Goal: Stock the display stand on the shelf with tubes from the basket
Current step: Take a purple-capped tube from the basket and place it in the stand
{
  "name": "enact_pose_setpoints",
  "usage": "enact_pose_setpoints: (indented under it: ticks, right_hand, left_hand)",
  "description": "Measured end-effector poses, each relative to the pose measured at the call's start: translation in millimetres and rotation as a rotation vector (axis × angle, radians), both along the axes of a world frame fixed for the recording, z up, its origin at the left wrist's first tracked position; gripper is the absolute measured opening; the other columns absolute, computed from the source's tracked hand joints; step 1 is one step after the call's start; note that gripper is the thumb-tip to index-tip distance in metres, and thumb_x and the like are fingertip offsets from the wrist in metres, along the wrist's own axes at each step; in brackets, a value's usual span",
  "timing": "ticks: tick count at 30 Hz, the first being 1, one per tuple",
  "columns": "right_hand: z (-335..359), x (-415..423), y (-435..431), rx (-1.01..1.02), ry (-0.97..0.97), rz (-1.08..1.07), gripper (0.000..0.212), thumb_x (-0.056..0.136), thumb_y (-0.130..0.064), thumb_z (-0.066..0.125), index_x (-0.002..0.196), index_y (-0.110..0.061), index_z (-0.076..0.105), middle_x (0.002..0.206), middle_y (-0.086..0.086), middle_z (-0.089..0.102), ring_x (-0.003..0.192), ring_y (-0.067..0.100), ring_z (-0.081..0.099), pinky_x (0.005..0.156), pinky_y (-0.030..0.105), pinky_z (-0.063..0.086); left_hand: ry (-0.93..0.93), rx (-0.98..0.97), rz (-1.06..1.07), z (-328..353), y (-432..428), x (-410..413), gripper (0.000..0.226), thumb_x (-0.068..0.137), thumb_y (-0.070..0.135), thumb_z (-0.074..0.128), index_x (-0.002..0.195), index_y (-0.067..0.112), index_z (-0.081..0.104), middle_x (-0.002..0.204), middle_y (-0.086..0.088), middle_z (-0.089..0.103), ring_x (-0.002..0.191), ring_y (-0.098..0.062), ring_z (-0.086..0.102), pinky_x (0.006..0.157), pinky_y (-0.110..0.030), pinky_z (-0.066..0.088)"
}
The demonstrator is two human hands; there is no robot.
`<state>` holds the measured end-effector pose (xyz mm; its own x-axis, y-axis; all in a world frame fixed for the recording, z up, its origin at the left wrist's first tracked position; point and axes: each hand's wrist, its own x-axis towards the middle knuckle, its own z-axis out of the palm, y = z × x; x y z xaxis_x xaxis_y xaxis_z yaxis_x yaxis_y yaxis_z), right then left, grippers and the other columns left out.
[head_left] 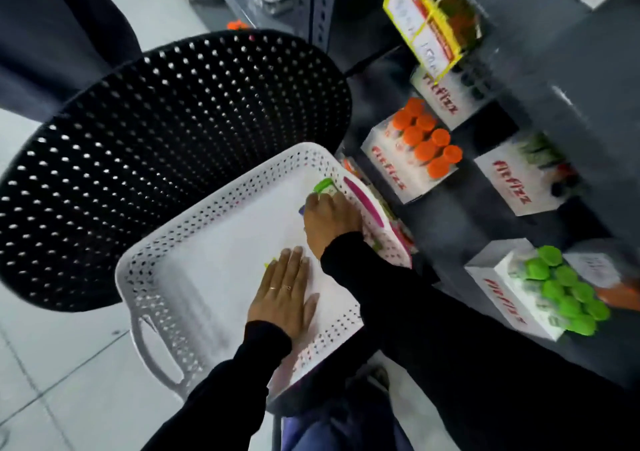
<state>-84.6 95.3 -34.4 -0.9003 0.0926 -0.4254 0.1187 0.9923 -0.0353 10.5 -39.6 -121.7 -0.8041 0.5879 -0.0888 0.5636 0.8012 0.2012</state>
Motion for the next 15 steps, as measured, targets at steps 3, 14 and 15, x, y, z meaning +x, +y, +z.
enact_pose_setpoints:
  ticks: [3,14,15]
  right_hand:
    - [-7,2,1,-0.019,-0.002,-0.02,0.041,0.099,-0.018,0.043,0.138,-0.004,0.04,0.128,0.016,0.057,0.127,0.033,0.043,0.091,0.041,0.048]
    - [85,37,37,-0.301,-0.073,-0.212,0.031,0.089,-0.018,0.058,0.119,-0.011,0.055,0.118,0.016,0.064,0.107,0.036,0.06,0.081,0.034,0.051]
    - [96,41,43,-0.31,-0.071,-0.247,0.025,0.089,-0.019,0.058,0.112,-0.011,0.057,0.115,0.017,0.063,0.104,0.036,0.06,0.076,0.033,0.049]
  left_hand:
    - [0.002,-0.004,0.005,4,1,0,0.061,0.098,0.041,0.006,0.145,0.003,0.012,0.15,-0.013,0.019,0.142,-0.025,-0.001,0.115,-0.039,0.004]
    - [-0.244,-0.095,0.022,36,10,-8,0.089,0.085,0.056,-0.018,0.144,0.005,0.024,0.152,-0.007,0.009,0.142,-0.023,-0.001,0.112,-0.033,-0.008]
    - [-0.289,-0.084,0.089,44,14,-10,0.093,0.078,0.058,-0.018,0.146,0.009,0.021,0.154,-0.006,0.007,0.142,-0.022,0.002,0.113,-0.033,-0.005]
